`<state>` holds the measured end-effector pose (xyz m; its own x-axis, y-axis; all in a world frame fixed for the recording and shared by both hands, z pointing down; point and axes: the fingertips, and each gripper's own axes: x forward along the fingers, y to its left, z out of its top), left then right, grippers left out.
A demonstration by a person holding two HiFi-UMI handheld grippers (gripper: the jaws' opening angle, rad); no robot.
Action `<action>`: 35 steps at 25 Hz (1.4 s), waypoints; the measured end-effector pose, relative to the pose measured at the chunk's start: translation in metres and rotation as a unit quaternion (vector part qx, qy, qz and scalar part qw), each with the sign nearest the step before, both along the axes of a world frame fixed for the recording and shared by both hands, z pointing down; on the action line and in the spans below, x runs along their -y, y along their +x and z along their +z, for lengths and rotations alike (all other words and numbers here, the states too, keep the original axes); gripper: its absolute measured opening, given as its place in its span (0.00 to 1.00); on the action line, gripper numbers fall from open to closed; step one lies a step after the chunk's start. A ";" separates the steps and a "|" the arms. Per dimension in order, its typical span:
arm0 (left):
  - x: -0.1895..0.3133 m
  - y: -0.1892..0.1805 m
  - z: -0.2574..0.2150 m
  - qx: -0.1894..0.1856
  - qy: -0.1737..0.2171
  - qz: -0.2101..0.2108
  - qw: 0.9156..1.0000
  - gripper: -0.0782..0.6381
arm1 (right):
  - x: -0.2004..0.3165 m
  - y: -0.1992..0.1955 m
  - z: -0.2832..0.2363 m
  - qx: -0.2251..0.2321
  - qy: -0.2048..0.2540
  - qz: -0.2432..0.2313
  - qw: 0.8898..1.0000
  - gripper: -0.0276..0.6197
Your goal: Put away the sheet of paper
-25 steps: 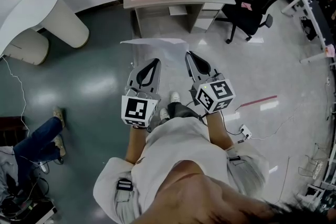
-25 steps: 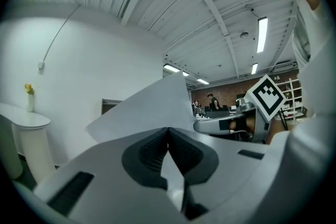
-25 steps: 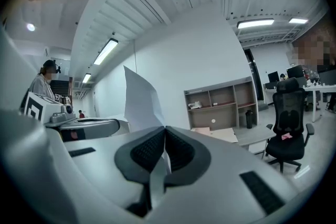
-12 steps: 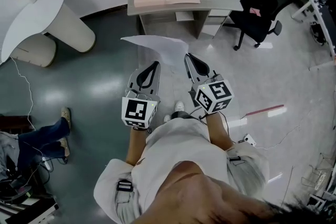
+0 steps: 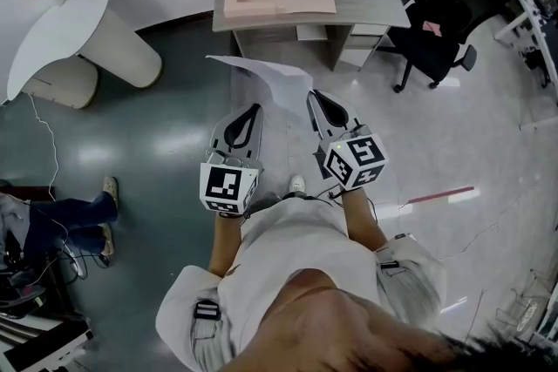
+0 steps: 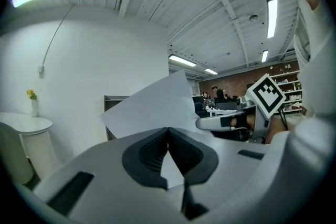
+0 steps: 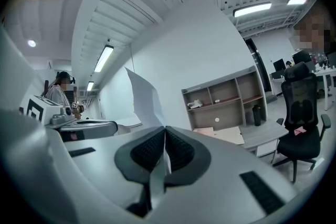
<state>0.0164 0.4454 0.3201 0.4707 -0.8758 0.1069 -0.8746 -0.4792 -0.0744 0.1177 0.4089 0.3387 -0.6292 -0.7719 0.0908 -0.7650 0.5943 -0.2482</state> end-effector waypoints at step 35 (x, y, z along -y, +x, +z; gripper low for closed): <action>0.151 -0.068 0.005 -0.020 -0.011 0.069 0.997 0.14 | 0.129 -0.068 -0.002 -0.035 -0.014 0.062 0.997 0.07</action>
